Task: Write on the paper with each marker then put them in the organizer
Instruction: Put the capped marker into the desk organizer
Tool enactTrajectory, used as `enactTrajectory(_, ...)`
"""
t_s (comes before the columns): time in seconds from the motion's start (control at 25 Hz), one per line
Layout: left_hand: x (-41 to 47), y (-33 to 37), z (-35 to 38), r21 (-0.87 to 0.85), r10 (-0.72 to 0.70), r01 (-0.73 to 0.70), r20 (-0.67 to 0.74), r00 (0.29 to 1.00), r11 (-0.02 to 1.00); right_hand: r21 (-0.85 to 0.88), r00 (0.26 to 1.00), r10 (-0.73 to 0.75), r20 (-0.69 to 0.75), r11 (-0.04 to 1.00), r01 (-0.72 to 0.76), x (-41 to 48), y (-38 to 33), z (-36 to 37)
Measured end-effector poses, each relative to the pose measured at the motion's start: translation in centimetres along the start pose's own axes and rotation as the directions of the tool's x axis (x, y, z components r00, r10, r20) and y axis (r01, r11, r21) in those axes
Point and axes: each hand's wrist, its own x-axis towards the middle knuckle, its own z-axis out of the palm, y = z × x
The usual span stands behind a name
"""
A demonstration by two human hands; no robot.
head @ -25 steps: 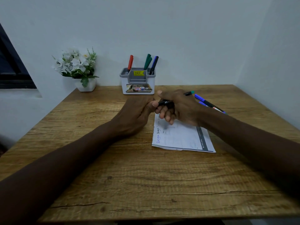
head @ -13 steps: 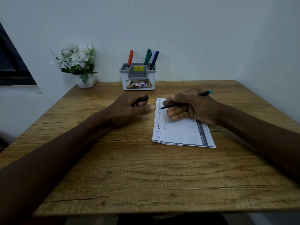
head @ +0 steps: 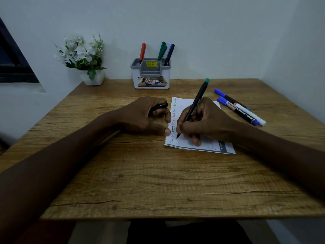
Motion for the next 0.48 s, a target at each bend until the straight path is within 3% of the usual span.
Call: enactTrajectory(0.48,-0.5,1.0,0.0,0.046,0.0,-0.002,0.048,0.999,0.999,-0.15,0.993,-0.105,0.054,0.982,0.112,-0.3,0.1,0.4)
